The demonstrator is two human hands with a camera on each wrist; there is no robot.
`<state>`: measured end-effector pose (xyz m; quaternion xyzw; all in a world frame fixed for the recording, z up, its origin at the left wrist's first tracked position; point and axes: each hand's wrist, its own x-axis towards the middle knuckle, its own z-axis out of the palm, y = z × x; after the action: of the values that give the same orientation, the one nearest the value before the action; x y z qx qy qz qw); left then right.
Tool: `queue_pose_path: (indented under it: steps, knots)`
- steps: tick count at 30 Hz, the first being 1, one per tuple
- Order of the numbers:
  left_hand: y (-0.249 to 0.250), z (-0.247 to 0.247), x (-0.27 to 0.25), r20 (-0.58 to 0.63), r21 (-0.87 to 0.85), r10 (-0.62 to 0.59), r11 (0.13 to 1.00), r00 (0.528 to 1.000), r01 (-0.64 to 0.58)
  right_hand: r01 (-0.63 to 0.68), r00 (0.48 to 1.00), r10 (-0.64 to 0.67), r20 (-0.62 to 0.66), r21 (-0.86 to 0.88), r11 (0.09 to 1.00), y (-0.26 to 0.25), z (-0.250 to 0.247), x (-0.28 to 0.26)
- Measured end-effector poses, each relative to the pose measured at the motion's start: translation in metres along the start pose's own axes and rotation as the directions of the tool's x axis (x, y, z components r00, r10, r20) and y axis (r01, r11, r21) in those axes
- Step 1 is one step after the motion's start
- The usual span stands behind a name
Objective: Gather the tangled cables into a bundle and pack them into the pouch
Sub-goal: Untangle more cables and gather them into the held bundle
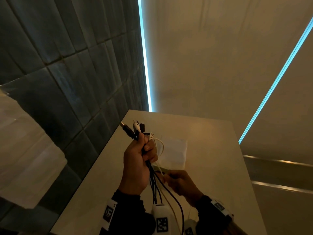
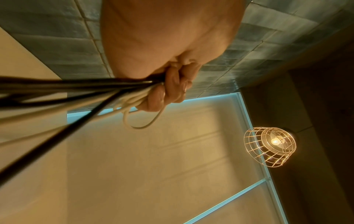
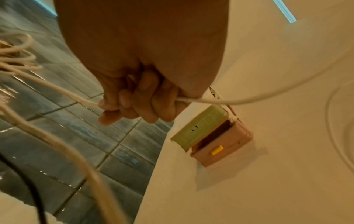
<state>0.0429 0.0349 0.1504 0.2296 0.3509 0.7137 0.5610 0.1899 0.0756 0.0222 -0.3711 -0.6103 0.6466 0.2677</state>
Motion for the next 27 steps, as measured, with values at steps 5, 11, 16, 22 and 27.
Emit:
queue_pose_path:
  steps: [5,11,16,22,27]
  knots:
    - [0.006,-0.005,-0.001,-0.026,0.034,0.037,0.999,0.999,-0.036,-0.041,0.999,0.039,-0.027,-0.071,0.997,0.024,0.002,0.005]
    - [0.002,-0.01,-0.001,-0.118,0.074,0.049,0.996,0.992,-0.041,-0.175,0.977,0.121,-0.176,-0.334,0.926,0.045,-0.011,0.031]
    - [0.001,-0.01,0.004,-0.223,0.144,0.031,0.99,0.974,0.001,0.03,0.949,-0.064,-0.31,-0.115,0.993,-0.028,-0.018,0.041]
    - [-0.002,0.004,0.006,-0.245,0.163,-0.038,0.983,0.969,0.08,0.385,0.922,-0.381,-0.063,0.093,0.918,-0.13,0.002,0.004]
    - [0.011,0.012,0.003,-0.074,-0.061,-0.082,0.995,0.994,0.077,0.299,0.941,-0.318,0.117,0.151,0.942,-0.123,0.005,-0.009]
